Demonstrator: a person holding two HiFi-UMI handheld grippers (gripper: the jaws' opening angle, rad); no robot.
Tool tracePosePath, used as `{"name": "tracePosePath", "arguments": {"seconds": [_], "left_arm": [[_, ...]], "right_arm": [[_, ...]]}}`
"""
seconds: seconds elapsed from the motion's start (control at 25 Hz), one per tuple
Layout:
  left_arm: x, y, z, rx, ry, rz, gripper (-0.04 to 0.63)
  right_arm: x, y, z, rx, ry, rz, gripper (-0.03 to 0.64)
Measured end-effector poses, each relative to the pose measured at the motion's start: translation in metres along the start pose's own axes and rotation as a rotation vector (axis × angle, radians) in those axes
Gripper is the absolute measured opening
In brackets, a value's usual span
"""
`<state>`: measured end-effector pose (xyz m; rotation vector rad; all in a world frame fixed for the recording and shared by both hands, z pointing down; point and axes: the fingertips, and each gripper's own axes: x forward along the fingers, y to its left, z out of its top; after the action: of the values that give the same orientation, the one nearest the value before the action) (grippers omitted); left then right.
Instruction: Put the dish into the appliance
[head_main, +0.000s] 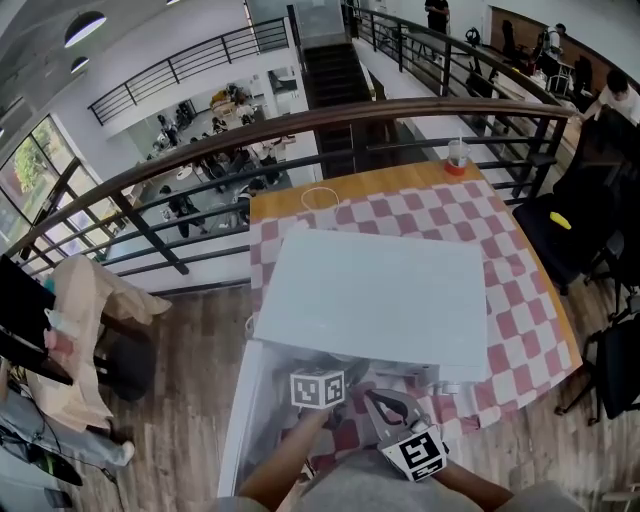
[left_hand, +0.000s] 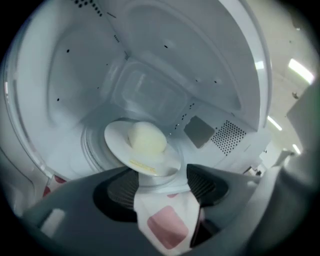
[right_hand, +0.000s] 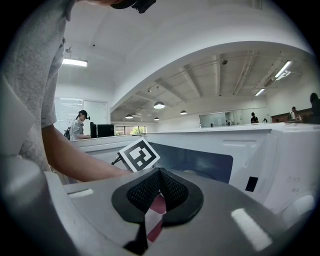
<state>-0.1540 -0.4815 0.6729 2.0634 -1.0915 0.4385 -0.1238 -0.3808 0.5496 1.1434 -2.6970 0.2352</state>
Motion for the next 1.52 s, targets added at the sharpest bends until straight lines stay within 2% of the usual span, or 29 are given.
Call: {"name": "tracePosePath", "arguments": {"seconds": [0.24, 0.44, 0.6, 0.8, 1.04, 1.28, 1.52], "left_arm": [[-0.003, -0.002, -0.015, 0.176, 0.153, 0.069, 0.305], [-0.007, -0.002, -0.026, 0.202, 0.259, 0.125, 0.307], [-0.009, 0.001, -0.040, 0.237, 0.364, 0.139, 0.296], [-0.009, 0.000, -0.046, 0.161, 0.351, 0.097, 0.290], [-0.028, -0.003, -0.063, 0.105, 0.312, 0.099, 0.298], [-0.059, -0.014, -0.081, 0.035, 0.206, 0.098, 0.299], [-0.095, -0.030, -0.084, 0.100, 0.073, 0.174, 0.235]], "right_arm": [[-0.001, 0.003, -0.001, -0.017, 0.013, 0.004, 0.000], [-0.004, 0.003, -0.001, -0.013, 0.011, 0.000, -0.002], [-0.005, 0.002, -0.003, -0.015, 0.015, -0.004, -0.002], [-0.007, 0.003, -0.001, -0.022, 0.002, -0.006, -0.002], [-0.016, 0.009, -0.001, -0.030, 0.002, -0.013, 0.000], [-0.028, 0.022, -0.008, -0.009, 0.023, -0.014, -0.001], [-0.038, 0.026, -0.014, 0.028, 0.032, -0.033, -0.001]]}}
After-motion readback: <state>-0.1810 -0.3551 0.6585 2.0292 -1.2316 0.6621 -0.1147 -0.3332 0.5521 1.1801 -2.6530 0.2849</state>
